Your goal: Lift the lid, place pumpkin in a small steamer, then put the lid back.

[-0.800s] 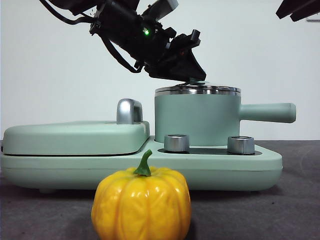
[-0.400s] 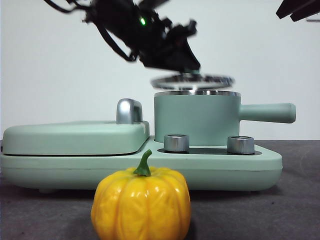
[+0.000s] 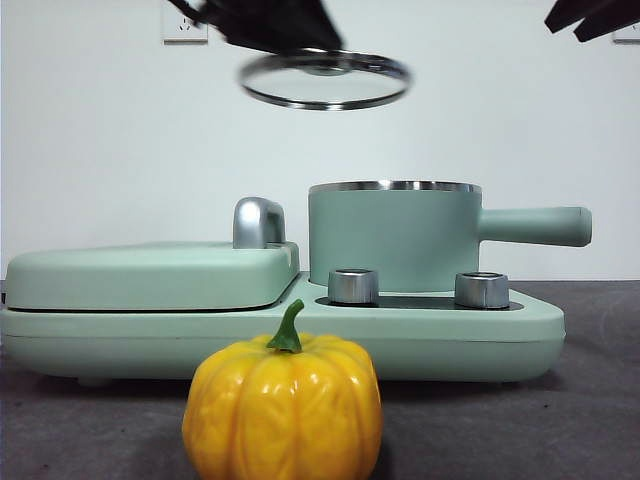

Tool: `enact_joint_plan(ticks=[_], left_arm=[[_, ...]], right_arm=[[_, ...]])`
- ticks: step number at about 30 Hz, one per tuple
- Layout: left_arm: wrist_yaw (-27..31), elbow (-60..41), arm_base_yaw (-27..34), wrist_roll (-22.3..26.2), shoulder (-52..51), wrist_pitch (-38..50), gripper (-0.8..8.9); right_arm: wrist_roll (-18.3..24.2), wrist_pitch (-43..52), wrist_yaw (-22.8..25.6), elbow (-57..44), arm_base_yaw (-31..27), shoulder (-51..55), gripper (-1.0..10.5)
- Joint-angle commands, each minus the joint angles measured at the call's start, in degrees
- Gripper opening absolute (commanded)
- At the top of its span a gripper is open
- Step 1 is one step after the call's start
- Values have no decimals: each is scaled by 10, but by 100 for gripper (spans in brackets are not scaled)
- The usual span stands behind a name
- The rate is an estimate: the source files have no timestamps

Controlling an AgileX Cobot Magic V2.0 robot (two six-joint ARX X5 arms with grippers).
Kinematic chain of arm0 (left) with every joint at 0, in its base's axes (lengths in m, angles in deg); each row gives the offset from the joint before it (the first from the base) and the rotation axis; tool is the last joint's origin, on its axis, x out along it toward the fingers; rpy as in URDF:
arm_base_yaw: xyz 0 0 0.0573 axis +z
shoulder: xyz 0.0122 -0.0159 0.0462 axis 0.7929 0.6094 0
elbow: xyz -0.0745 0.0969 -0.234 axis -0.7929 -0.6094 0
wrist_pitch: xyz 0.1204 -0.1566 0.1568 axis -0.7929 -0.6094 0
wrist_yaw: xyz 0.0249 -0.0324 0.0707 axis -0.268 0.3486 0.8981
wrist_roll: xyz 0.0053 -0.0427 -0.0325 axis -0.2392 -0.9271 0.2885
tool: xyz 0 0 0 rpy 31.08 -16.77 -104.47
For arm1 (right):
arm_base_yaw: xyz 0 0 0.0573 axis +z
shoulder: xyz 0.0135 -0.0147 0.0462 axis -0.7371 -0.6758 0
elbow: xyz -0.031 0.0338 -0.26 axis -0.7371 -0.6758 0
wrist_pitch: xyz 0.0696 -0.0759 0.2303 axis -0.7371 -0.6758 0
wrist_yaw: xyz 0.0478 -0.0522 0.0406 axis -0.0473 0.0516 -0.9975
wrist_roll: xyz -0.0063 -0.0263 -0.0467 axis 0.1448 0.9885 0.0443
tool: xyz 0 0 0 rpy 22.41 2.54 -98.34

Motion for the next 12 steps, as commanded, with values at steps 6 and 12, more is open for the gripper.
enact_joint_plan(ticks=[6, 12], left_arm=[[33, 13, 36, -2, -87, -143, 17], [41, -14, 79, -19, -142, -177, 17]], right_arm=[[36, -61, -2, 12, 98, -7, 256], [59, -93, 5, 12, 210, -29, 279]])
